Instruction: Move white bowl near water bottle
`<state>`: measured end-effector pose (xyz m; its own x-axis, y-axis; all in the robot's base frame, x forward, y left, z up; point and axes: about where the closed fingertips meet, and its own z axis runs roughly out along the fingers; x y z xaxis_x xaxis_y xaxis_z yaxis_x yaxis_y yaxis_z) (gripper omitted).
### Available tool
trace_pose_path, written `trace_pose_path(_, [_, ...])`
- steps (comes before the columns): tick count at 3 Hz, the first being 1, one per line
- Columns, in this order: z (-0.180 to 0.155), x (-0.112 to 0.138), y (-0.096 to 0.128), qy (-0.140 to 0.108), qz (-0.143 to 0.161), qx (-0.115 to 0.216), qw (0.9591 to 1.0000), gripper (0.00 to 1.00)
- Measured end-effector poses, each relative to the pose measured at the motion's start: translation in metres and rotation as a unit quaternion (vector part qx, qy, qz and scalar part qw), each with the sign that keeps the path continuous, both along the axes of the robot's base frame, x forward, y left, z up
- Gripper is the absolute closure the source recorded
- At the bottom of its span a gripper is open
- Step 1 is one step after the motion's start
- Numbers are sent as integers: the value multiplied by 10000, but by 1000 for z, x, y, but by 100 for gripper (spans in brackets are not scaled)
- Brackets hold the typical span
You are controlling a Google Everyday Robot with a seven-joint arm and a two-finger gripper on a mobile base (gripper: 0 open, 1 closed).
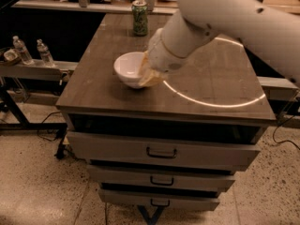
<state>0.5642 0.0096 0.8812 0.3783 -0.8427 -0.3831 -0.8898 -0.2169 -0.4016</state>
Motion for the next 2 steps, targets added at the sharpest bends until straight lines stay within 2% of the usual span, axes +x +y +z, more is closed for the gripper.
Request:
trace_pose_path(1, [24, 24, -47, -617, -322, -194, 9974, 100])
trace_pose_path(2, [26, 26, -51, -658, -358, -224, 9969, 100])
